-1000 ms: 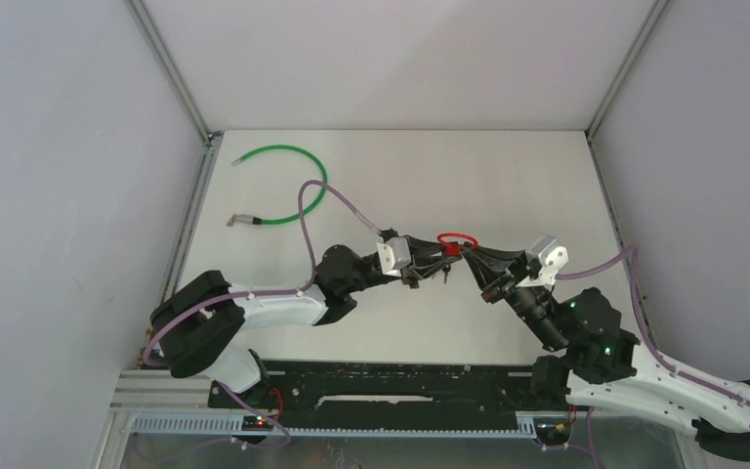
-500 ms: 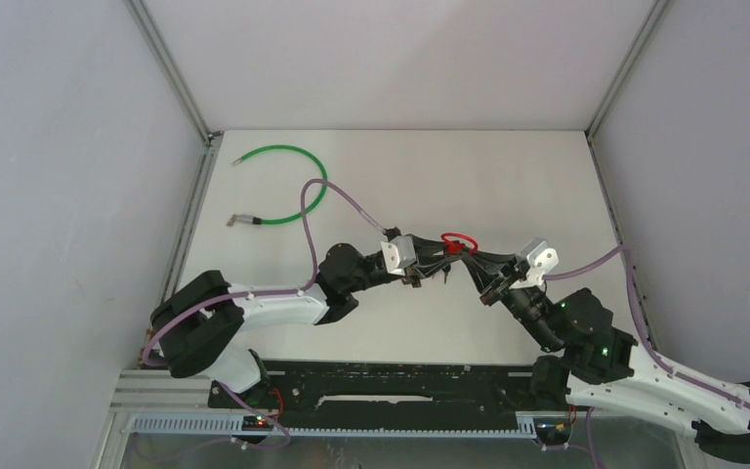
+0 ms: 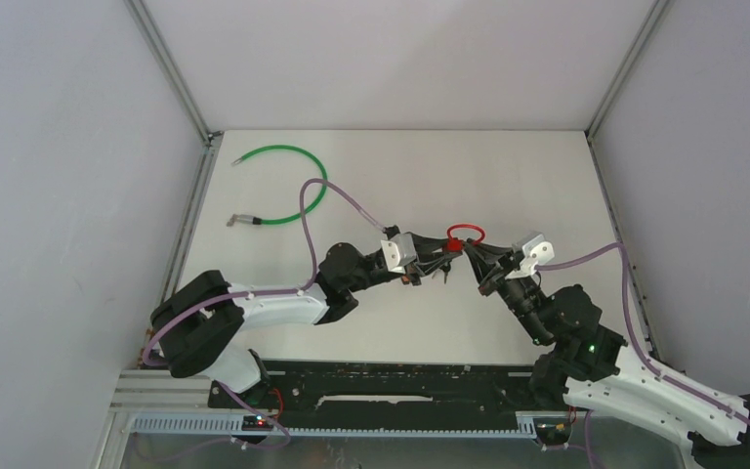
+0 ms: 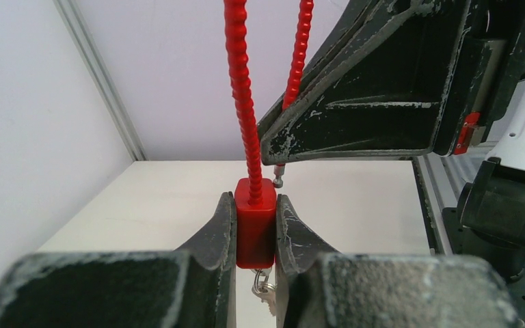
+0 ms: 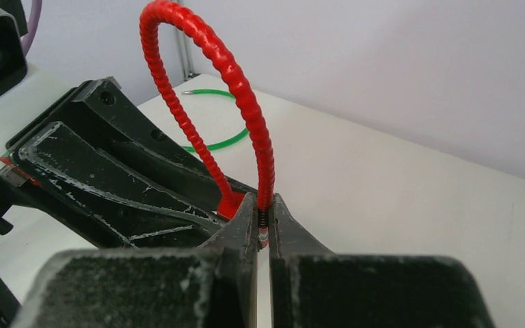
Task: Lock with the key
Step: Lock the lock.
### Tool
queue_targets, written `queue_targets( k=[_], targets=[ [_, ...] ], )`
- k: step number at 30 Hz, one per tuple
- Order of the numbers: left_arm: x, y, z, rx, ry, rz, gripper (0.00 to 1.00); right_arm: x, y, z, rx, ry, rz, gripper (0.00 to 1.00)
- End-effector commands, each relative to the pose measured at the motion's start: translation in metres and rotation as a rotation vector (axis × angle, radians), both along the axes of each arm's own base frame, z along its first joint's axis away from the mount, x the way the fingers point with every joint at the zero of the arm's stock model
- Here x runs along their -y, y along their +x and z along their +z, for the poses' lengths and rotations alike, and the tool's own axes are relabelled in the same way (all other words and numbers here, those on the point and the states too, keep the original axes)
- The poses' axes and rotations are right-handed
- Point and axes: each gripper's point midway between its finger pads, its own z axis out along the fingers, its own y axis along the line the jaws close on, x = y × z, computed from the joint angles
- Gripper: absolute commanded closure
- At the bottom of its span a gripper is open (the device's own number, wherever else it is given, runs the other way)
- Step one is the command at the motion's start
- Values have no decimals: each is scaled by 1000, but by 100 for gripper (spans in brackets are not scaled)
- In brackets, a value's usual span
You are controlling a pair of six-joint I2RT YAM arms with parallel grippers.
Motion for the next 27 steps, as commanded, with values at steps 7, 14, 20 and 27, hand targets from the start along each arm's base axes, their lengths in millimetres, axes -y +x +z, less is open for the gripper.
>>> queue_targets(
  k=[7, 14, 20, 27],
  targets=[
    [-1, -13, 29, 71, -69, -40, 100, -11, -6, 13, 28, 65, 87, 100],
    [-3, -7, 29, 72, -68, -25, 100, -11, -12, 30, 67, 109, 116, 100],
    [-1, -13, 29, 71, -69, -40, 100, -7, 0, 12, 23, 55, 45, 100],
    [-1, -13, 29, 73, -70, -39, 100, -12, 8, -6, -18, 18, 35, 100]
  ],
)
